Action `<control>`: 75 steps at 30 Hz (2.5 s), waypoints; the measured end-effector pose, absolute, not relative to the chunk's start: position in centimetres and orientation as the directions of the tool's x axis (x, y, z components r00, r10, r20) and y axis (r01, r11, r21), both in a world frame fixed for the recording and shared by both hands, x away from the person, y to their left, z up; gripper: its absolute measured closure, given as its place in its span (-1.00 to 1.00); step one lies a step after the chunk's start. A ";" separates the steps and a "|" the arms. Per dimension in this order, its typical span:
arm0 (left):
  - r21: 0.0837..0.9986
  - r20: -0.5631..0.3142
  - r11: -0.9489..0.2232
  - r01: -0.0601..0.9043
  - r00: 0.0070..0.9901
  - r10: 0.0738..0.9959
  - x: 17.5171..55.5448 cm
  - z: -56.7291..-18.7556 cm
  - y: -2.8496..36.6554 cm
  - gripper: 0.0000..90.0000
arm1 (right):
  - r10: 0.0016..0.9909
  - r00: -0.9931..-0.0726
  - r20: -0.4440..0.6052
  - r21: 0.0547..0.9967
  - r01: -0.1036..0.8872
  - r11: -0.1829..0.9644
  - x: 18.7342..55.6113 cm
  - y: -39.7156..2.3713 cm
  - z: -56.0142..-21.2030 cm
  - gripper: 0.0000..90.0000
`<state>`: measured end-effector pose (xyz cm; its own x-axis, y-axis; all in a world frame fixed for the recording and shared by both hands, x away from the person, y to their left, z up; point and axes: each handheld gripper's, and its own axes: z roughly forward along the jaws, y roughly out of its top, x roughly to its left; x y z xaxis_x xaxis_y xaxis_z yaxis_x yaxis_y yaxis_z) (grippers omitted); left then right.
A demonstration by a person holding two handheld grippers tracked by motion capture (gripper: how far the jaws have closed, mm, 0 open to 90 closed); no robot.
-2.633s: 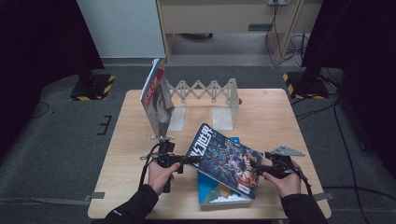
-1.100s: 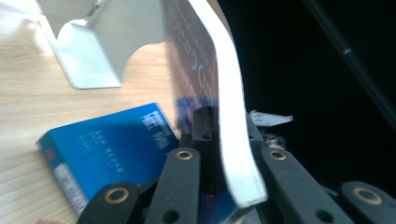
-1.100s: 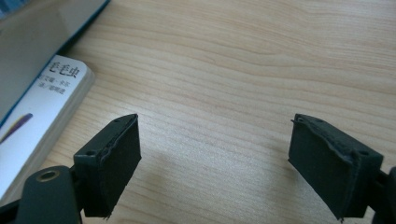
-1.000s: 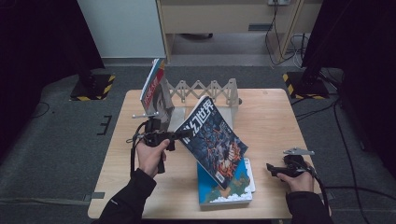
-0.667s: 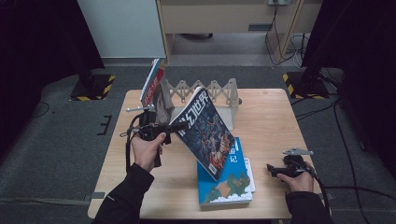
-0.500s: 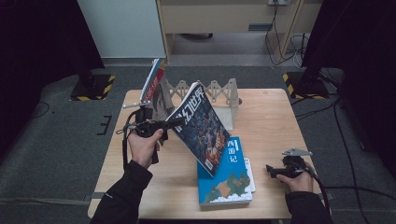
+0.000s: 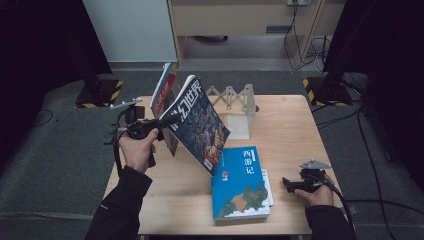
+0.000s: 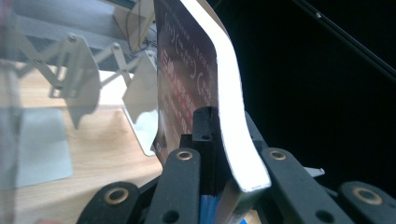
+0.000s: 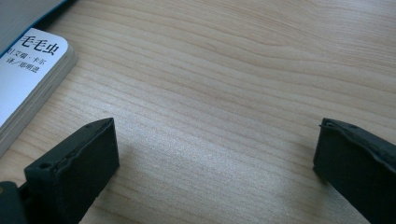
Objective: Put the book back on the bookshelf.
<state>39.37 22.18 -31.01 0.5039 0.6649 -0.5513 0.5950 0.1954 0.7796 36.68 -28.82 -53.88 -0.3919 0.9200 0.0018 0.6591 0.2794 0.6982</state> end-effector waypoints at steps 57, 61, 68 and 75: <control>0.874 -0.303 0.134 0.467 0.308 0.902 43.9 -28.3 22.7 0.83 | 0.921 -0.388 0.008 0.703 0.658 0.271 36.7 -28.8 -53.9 -0.99; 0.883 -0.282 0.128 0.452 0.291 0.914 44.3 -28.5 22.3 0.83 | 0.921 -0.388 0.008 0.703 0.657 0.271 36.7 -28.8 -53.9 -0.99; 0.900 -0.259 0.130 0.415 0.272 0.927 44.9 -28.6 21.8 0.83 | 0.921 -0.390 0.006 0.703 0.656 0.273 36.7 -28.8 -53.9 -0.99; 0.903 -0.243 0.121 0.412 0.259 0.935 45.8 -29.2 21.0 0.83 | 0.921 -0.390 0.005 0.704 0.655 0.274 36.7 -28.8 -53.9 -0.99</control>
